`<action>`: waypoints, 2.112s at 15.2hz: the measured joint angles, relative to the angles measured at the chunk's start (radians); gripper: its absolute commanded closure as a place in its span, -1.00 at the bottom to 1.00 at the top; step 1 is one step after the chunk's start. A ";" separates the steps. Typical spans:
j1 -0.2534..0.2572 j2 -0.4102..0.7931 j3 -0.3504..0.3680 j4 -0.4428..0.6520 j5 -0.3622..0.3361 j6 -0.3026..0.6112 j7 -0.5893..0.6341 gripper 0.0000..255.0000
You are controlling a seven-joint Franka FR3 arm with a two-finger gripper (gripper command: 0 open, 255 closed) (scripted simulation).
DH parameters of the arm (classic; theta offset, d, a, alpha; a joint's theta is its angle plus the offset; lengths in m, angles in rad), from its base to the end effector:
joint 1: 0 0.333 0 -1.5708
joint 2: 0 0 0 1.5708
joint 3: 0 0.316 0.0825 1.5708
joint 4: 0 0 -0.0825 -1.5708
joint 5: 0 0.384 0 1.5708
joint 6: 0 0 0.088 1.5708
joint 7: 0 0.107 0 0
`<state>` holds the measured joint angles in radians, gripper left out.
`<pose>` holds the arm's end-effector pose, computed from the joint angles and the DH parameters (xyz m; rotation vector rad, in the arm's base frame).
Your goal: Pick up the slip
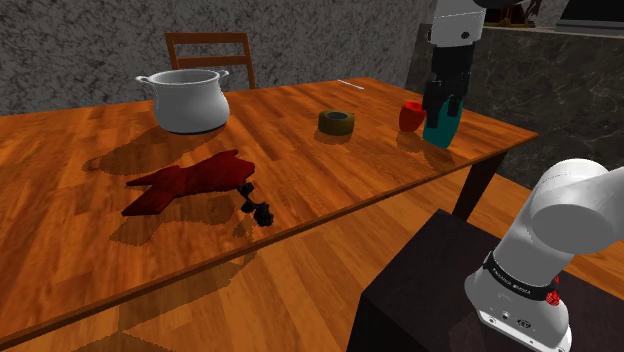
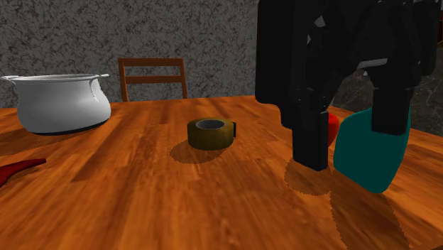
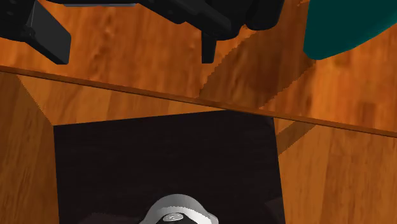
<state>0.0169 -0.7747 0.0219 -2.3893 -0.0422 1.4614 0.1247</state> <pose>0.2957 0.0083 0.5631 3.0604 -0.1450 -0.2277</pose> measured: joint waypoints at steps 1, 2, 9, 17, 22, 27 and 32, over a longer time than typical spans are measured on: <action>0.000 0.000 0.000 0.000 0.000 0.000 0.000 -1.00; 0.000 0.017 0.000 0.007 0.001 0.010 0.001 -1.00; -0.007 0.281 -0.010 0.133 0.000 0.148 0.001 -1.00; -0.015 0.599 -0.021 0.365 0.005 0.234 -0.007 -1.00; -0.020 0.792 -0.026 0.555 0.011 0.237 -0.013 -1.00; -0.024 0.998 -0.029 0.771 0.020 0.228 -0.018 -1.00; -0.029 1.180 -0.030 0.986 0.027 0.193 -0.023 -1.00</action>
<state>-0.0117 0.4052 -0.0084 -1.4033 -0.0152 1.6547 0.1018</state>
